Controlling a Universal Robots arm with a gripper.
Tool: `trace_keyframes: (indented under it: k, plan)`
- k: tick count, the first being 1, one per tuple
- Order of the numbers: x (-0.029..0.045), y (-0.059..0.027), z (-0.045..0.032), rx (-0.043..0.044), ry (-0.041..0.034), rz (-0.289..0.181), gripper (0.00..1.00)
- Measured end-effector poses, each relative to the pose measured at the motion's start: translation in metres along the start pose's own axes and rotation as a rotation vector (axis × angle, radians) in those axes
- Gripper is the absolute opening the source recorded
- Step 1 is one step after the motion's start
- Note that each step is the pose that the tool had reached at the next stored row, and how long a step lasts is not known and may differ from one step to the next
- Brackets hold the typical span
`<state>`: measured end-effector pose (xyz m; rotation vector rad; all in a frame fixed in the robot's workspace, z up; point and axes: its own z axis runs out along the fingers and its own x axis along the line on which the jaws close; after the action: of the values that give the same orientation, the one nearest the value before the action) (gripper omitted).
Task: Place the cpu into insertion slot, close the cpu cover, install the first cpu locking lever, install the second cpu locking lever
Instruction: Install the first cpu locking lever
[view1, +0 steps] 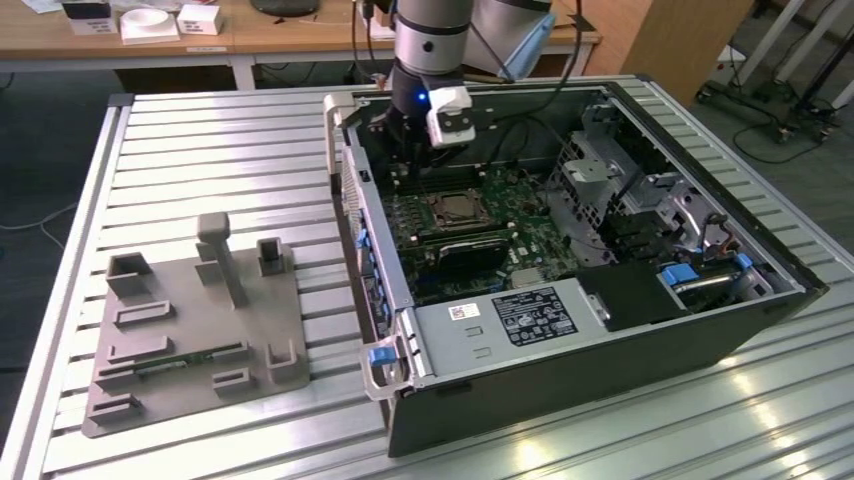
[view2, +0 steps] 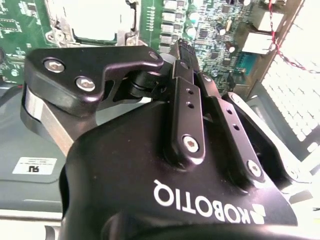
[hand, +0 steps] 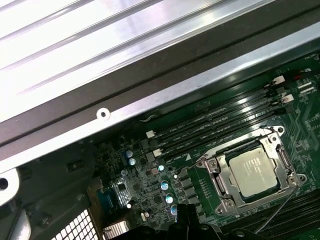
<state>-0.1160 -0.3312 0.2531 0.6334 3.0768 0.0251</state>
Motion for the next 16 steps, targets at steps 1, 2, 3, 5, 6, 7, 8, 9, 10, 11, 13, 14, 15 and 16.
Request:
trace_keyframes:
  k: [1,2,3,5,6,7,8,9,10,11,13,14,15,16]
  plan:
    - [0.0002,-0.0001,0.0,-0.0002,0.0003,-0.001,0.1]
    - [0.0004,-0.0002,-0.0001,-0.0005,0.0006,-0.003,0.1]
    - [0.0005,0.0,0.0,-0.0008,0.0006,-0.006,0.1]
    - [0.0008,0.0006,0.0,-0.0007,0.001,-0.024,0.1]
    - [0.0008,0.0007,0.0001,-0.0008,0.0011,-0.037,0.1]
    - [0.0008,0.0008,0.0002,-0.0009,0.0013,-0.049,0.1]
    - [0.0009,0.0009,0.0003,-0.0009,0.0016,-0.06,0.1]
    - [0.001,0.001,0.0004,-0.0011,0.0019,-0.071,0.1]
    - [0.0011,0.0012,0.0004,-0.0011,0.0021,-0.077,0.1]
    - [0.0012,0.0014,0.0004,-0.0012,0.0022,-0.081,0.1]
    - [0.0012,0.0014,0.0003,-0.0015,0.0022,-0.085,0.1]
    - [0.0013,0.0015,0.0001,-0.0014,0.0023,-0.086,0.1]
    - [0.0014,0.0015,-0.0001,-0.0013,0.0023,-0.088,0.1]
    - [0.0014,0.0016,-0.0004,-0.0013,0.0024,-0.09,0.1]
